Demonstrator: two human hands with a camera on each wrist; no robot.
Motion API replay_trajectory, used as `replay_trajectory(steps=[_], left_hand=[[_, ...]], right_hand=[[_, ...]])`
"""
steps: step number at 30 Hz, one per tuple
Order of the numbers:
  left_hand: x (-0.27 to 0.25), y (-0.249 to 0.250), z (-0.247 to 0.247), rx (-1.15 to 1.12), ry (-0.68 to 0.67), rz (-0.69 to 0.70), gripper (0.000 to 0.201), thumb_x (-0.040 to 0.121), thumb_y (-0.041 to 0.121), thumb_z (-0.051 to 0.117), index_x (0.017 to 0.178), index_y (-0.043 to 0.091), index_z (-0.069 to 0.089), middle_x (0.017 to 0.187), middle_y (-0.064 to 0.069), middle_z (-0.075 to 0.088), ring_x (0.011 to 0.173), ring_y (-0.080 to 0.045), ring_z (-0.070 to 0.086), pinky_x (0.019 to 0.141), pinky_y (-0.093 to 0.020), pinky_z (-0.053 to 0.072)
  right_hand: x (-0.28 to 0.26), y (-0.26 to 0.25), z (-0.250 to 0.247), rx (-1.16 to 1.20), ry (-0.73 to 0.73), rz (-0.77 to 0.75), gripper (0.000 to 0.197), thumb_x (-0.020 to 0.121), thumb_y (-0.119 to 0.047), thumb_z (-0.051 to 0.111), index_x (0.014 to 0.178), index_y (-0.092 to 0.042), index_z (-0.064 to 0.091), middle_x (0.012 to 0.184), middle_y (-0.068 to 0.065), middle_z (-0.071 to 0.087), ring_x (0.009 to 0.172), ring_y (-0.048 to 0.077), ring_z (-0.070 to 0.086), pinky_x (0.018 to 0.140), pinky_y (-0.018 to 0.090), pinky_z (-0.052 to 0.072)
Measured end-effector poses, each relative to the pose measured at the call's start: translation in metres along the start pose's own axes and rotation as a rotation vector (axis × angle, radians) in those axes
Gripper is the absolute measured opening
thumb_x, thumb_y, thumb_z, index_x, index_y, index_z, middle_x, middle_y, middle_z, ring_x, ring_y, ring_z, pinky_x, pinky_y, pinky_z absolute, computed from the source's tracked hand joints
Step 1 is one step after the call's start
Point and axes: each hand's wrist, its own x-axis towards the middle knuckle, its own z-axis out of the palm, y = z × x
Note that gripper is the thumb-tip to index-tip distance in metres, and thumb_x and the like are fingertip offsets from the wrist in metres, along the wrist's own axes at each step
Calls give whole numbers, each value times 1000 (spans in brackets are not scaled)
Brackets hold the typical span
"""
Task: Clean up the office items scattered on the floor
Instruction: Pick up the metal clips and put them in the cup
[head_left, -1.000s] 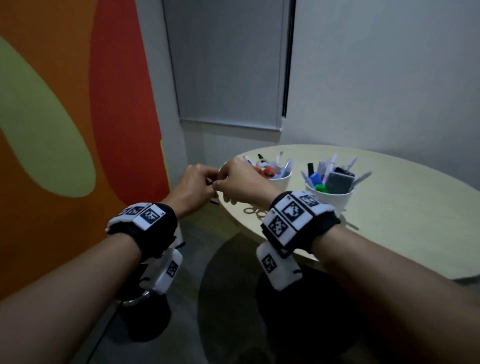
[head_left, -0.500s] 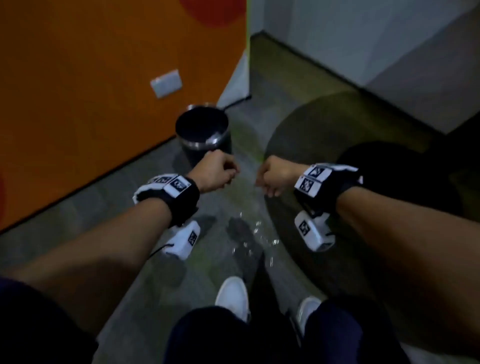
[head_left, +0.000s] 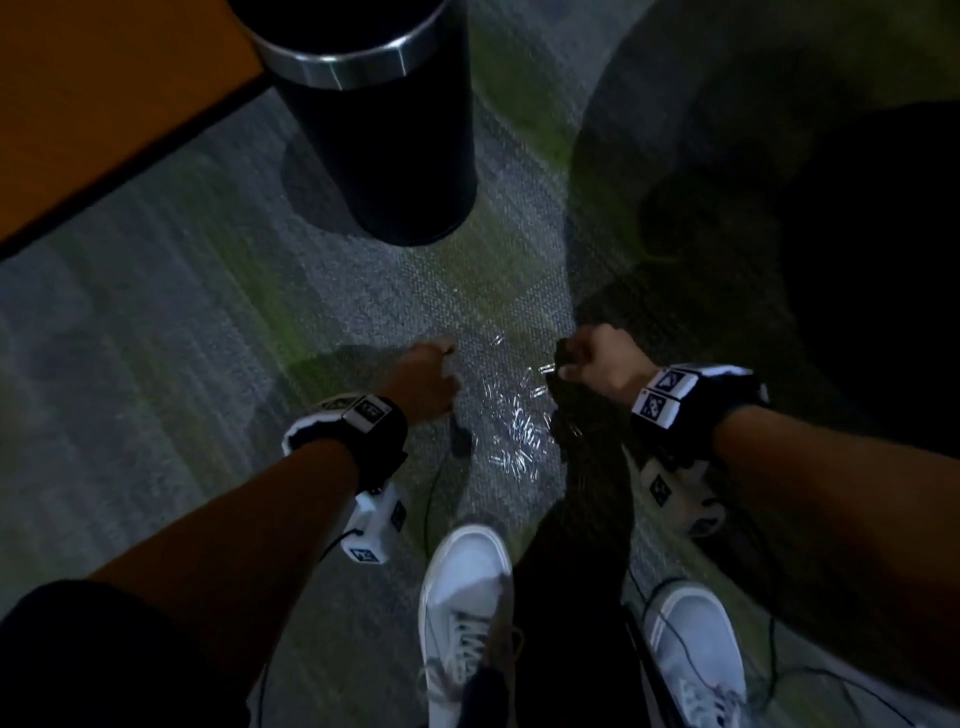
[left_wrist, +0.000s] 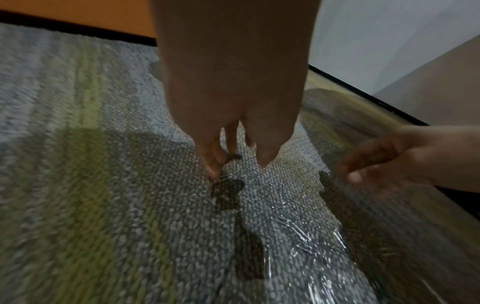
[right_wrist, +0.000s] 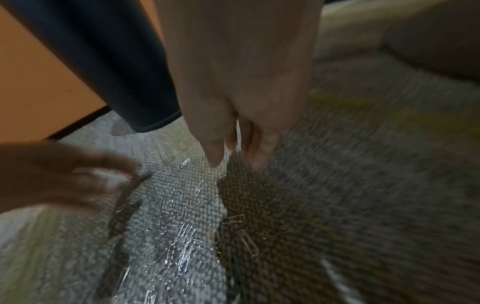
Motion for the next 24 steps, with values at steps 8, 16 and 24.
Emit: replay_trajectory(steps=[8, 16, 24], left_hand=[[81, 29, 19, 354, 195, 123, 68, 92, 26, 58, 152, 28, 26, 160, -1, 21, 143, -31, 20, 108, -50, 38], [9, 20, 82, 446, 206, 518, 46, 56, 7, 78, 101, 9, 70, 103, -8, 66, 90, -26, 61, 86, -26, 43], [-20, -7, 68, -127, 304, 275, 35, 88, 35, 50, 103, 8, 65, 94, -10, 62, 75, -18, 55, 77, -32, 51]], right_hand=[[30, -14, 60, -355, 226, -307, 78, 84, -43, 65, 148, -17, 30, 152, 9, 27, 137, 32, 26, 109, 47, 36], [-26, 21, 95, -378, 95, -540, 72, 75, -13, 69, 140, -6, 40, 141, 9, 38, 125, 26, 38, 105, 38, 44], [-35, 61, 76, -6, 305, -405, 41, 87, -5, 57, 127, -16, 58, 120, 4, 56, 113, 22, 53, 102, 33, 44]])
